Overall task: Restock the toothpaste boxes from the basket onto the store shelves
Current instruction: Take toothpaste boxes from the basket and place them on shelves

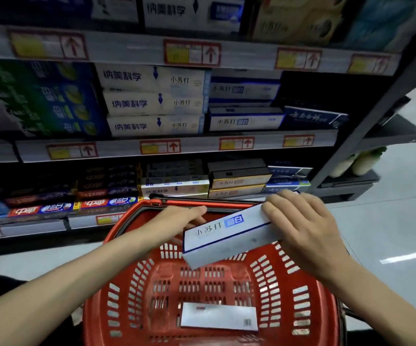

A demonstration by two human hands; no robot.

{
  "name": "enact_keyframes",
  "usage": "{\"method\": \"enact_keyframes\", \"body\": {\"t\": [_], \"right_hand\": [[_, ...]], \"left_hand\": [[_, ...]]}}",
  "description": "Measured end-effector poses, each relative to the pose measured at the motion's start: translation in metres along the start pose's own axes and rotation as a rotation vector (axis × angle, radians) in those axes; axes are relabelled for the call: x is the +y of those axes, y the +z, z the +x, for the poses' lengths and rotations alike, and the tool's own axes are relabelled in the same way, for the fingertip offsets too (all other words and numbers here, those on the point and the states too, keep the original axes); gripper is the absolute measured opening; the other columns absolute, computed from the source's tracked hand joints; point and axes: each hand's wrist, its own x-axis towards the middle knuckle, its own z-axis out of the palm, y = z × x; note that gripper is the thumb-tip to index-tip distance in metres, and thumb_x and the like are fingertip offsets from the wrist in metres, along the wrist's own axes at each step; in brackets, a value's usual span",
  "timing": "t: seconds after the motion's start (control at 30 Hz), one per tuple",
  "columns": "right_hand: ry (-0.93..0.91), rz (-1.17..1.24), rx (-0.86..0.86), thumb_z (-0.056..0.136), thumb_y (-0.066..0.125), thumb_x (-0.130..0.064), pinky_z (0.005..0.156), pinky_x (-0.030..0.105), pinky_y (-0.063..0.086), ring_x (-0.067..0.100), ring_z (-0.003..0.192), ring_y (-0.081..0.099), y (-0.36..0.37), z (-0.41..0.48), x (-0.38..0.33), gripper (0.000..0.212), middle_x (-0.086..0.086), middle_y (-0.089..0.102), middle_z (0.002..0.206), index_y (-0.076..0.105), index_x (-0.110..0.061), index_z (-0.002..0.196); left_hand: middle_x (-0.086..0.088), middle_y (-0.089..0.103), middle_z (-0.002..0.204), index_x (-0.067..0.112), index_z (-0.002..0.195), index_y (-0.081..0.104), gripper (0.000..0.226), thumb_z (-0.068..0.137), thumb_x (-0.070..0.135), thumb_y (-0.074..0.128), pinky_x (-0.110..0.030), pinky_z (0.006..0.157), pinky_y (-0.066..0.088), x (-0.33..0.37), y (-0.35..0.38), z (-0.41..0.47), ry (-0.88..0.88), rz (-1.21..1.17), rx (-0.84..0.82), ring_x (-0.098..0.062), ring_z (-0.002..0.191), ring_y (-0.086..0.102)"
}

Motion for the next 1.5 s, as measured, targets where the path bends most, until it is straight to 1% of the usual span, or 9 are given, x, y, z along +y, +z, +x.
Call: {"method": "enact_keyframes", "body": {"t": [0.07, 0.17, 0.37, 0.53, 0.73, 0.9, 1.07, 1.2, 1.5], "right_hand": [[0.072, -0.011, 0.029, 0.098, 0.055, -0.005, 0.093, 0.041, 0.043, 0.036, 0.113, 0.069, 0.005, -0.003, -0.001, 0.029, 0.014, 0.072, 0.124, 0.072, -0.001, 0.122], [0.099, -0.054, 0.018, 0.105, 0.042, -0.007, 0.094, 0.041, 0.041, 0.034, 0.124, 0.063, 0.016, -0.003, -0.004, 0.037, 0.013, 0.068, 0.134, 0.068, -0.002, 0.132], [0.295, -0.002, -0.118, 0.088, 0.07, -0.012, 0.102, 0.05, 0.038, 0.038, 0.14, 0.049, 0.034, -0.011, -0.009, 0.05, 0.01, 0.06, 0.146, 0.062, -0.016, 0.138], [0.906, 0.57, -0.436, 0.08, 0.08, -0.017, 0.116, 0.051, 0.04, 0.027, 0.151, 0.029, 0.025, -0.004, -0.007, 0.109, 0.006, 0.026, 0.166, 0.013, -0.04, 0.163], [1.557, 1.397, -0.394, 0.092, 0.068, -0.004, 0.094, 0.049, 0.061, 0.027, 0.107, 0.071, 0.013, 0.01, 0.001, 0.06, 0.007, 0.068, 0.118, 0.049, -0.026, 0.145], [1.577, 1.504, -0.276, 0.084, 0.083, -0.016, 0.079, 0.045, 0.065, 0.026, 0.092, 0.079, 0.008, 0.009, 0.002, 0.043, 0.01, 0.079, 0.106, 0.065, -0.027, 0.122], [1.607, 1.598, -0.126, 0.081, 0.086, -0.02, 0.07, 0.04, 0.063, 0.027, 0.089, 0.079, 0.005, 0.011, 0.008, 0.058, 0.013, 0.08, 0.101, 0.056, -0.018, 0.131], [1.655, 1.582, -0.006, 0.084, 0.086, -0.021, 0.067, 0.038, 0.063, 0.029, 0.089, 0.079, 0.005, 0.012, 0.016, 0.054, 0.014, 0.08, 0.102, 0.06, -0.012, 0.13], [1.604, 1.575, 0.22, 0.09, 0.078, -0.01, 0.072, 0.028, 0.062, 0.022, 0.092, 0.079, 0.0, 0.015, 0.028, 0.03, 0.007, 0.08, 0.103, 0.07, -0.01, 0.119]], "left_hand": [[0.0, 0.078, 0.113, 0.024, 0.115, 0.078, 0.054, 0.093, 0.068, 0.056, -0.036, 0.092, 0.056, -0.002, 0.003, -0.004, -0.033, -0.138, -0.15, -0.018, 0.106, 0.072], [-0.006, 0.077, 0.117, 0.023, 0.116, 0.079, 0.052, 0.086, 0.065, 0.07, -0.039, 0.09, 0.056, -0.006, 0.006, -0.01, -0.025, -0.256, -0.251, -0.019, 0.103, 0.07], [-0.022, 0.076, 0.112, 0.012, 0.114, 0.08, 0.047, 0.077, 0.041, 0.086, -0.038, 0.084, 0.055, -0.014, 0.001, -0.011, 0.096, -0.375, -0.122, -0.033, 0.095, 0.071], [-0.021, 0.078, 0.101, 0.013, 0.109, 0.08, 0.044, 0.068, 0.026, 0.092, -0.042, 0.08, 0.062, -0.005, -0.01, -0.011, 0.183, -0.444, 0.114, -0.037, 0.087, 0.077], [-0.012, 0.079, 0.106, 0.027, 0.108, 0.08, 0.062, 0.049, 0.03, 0.098, -0.049, 0.093, 0.059, 0.005, -0.016, -0.011, 0.296, -0.486, 0.212, -0.033, 0.099, 0.077], [-0.011, 0.079, 0.109, 0.019, 0.118, 0.074, 0.066, 0.058, 0.014, 0.098, -0.04, 0.084, 0.062, 0.009, -0.011, -0.008, 0.301, -0.598, 0.237, -0.031, 0.1, 0.077], [-0.018, 0.078, 0.104, 0.002, 0.126, 0.059, 0.063, 0.071, 0.011, 0.089, -0.018, 0.044, 0.044, 0.017, -0.008, -0.002, 0.283, -0.713, 0.265, -0.016, 0.076, 0.073], [-0.02, 0.073, 0.108, 0.006, 0.117, 0.06, 0.02, 0.097, 0.002, 0.058, -0.022, 0.056, 0.056, 0.023, -0.001, 0.001, 0.292, -0.757, 0.237, -0.018, 0.084, 0.072], [-0.008, 0.078, 0.115, 0.012, 0.123, 0.07, 0.026, 0.099, 0.008, 0.062, -0.027, 0.084, 0.061, 0.041, 0.009, 0.002, 0.433, -0.576, 0.297, -0.02, 0.107, 0.074]]}}
